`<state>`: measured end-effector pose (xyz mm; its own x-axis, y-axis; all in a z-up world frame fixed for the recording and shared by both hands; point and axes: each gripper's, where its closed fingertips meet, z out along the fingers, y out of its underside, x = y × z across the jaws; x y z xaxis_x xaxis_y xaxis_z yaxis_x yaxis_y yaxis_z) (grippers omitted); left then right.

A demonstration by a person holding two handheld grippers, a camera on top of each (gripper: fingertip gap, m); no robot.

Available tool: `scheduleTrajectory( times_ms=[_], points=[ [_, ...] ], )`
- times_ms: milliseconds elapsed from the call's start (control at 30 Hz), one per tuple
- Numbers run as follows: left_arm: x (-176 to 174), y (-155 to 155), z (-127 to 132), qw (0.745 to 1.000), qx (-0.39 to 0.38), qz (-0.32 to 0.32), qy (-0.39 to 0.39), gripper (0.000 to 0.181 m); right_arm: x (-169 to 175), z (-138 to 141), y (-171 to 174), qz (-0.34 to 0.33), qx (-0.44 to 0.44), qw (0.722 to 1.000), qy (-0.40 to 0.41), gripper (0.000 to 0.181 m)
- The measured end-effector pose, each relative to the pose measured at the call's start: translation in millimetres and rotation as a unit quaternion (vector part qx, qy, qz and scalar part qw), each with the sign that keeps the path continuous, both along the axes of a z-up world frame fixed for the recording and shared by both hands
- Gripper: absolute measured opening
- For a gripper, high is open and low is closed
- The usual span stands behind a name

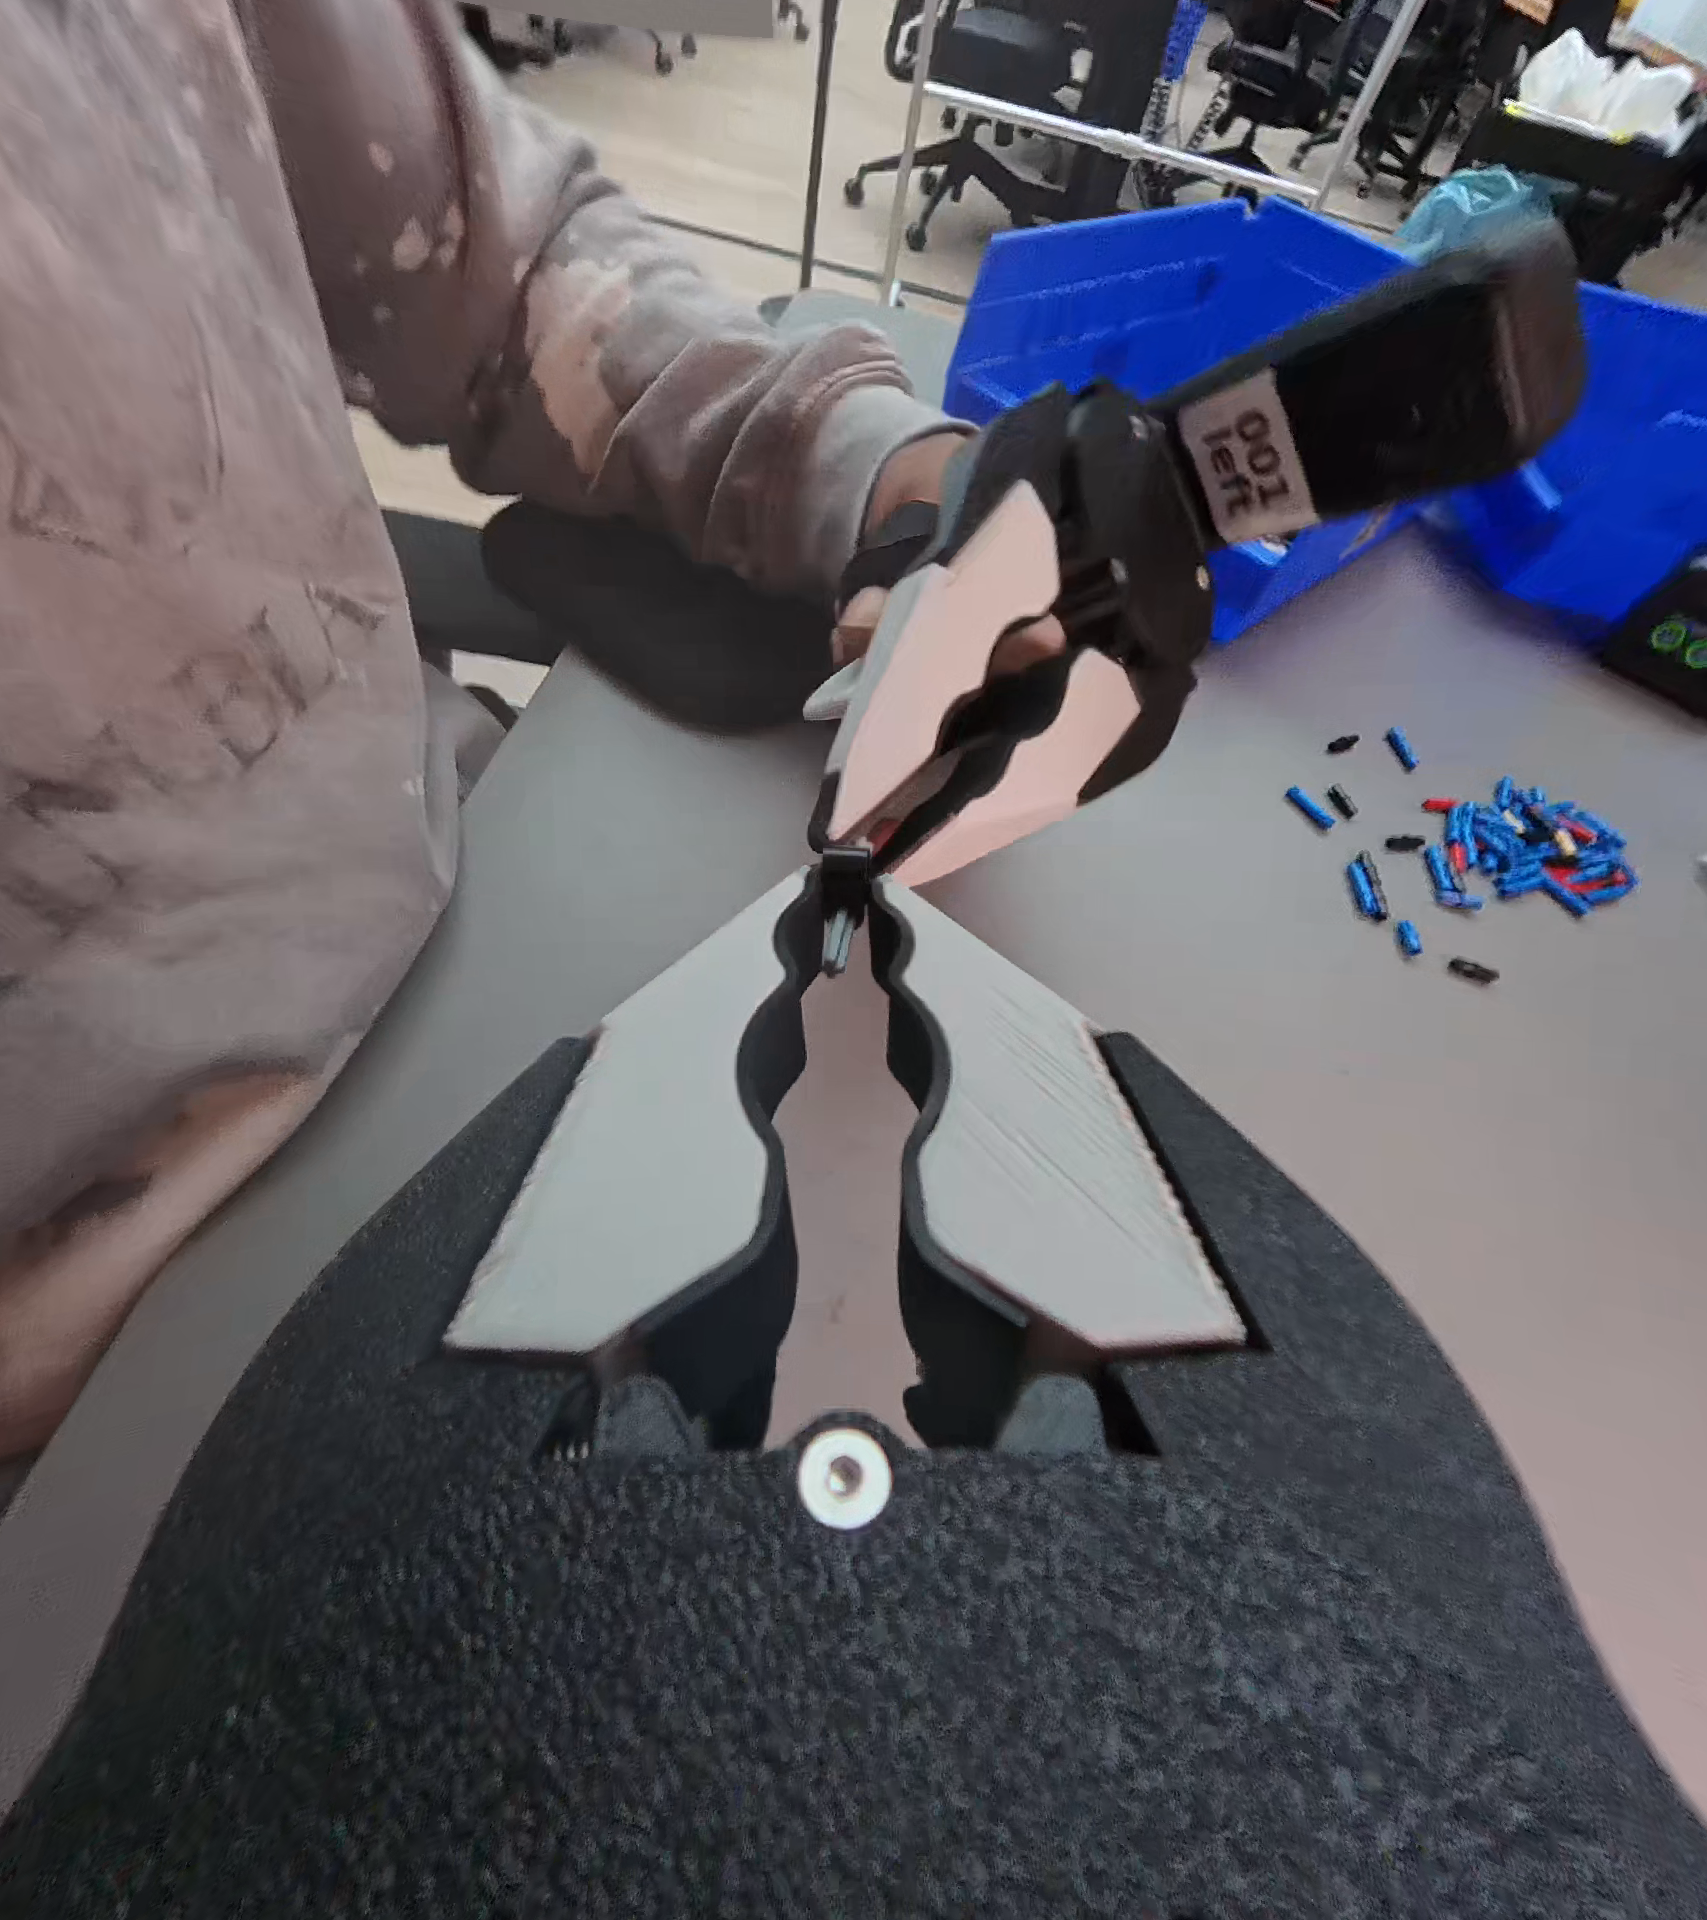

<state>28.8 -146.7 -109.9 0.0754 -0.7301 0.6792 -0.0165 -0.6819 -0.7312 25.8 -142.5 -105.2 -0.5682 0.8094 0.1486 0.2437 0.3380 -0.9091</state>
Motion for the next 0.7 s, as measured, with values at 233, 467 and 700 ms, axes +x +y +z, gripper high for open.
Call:
scheduleTrajectory(
  times_ms=[233,467,700],
  points=[
    [-3.4,16.5,-7.9,0.974,0.159,0.087,0.132,0.007,-5.5,-10.8,8.2,-0.031,-0.146,0.987,-0.054,0.008],
    [-6.8,20.9,-18.2,0.948,0.211,0.110,0.212,0.003,-10.1,-19.5,13.7,-0.057,-0.149,0.985,-0.068,0.007],
    [-6.9,25.0,-12.8,0.962,0.175,0.121,0.171,0.002,-8.0,-14.7,20.7,-0.069,-0.136,0.987,-0.046,0.006]
  ],
)
